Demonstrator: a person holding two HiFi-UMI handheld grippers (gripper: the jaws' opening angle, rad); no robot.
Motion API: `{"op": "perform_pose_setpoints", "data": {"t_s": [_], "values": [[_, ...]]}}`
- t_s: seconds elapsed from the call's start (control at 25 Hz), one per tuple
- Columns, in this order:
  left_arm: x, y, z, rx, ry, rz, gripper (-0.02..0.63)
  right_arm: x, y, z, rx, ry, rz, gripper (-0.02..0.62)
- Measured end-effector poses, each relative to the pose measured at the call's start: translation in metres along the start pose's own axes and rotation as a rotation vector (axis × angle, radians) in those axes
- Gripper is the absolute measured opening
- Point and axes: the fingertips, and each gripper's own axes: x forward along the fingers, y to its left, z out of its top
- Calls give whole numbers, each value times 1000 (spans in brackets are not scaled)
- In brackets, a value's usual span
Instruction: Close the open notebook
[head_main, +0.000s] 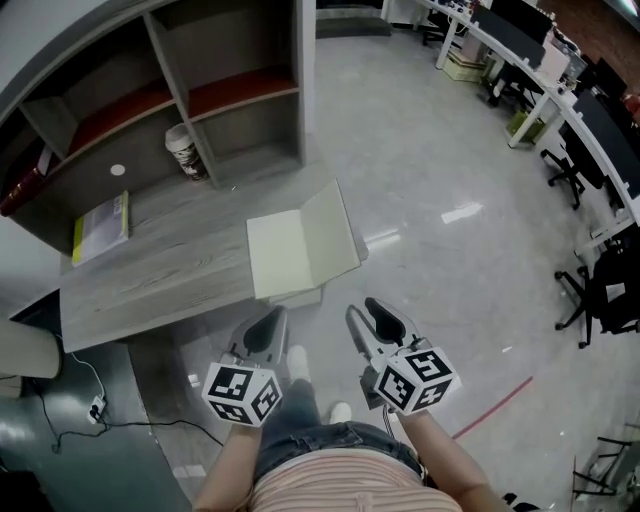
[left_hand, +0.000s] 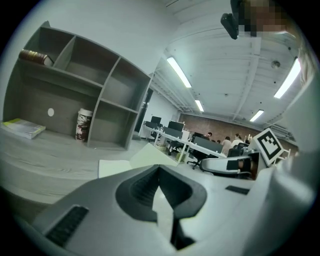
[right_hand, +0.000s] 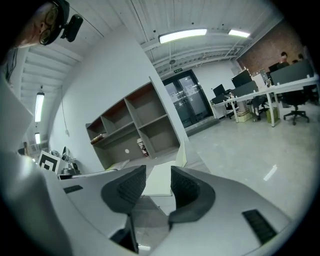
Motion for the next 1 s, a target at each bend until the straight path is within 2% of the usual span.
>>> {"op": "perform_pose_setpoints", "data": {"t_s": [0.12, 0.56, 0.8, 1.0], "values": [[22, 18, 4, -12, 23, -34, 12, 17, -15, 7, 2, 6, -71, 181], [70, 59, 7, -32, 92, -150, 12, 54, -46, 7, 18, 60, -239, 190], [84, 70, -1, -58, 128, -176, 12, 68, -58, 8, 10, 88, -275, 190], [94, 72, -6, -76, 156, -193, 12, 79, -63, 12, -14, 112, -261, 187]]}}
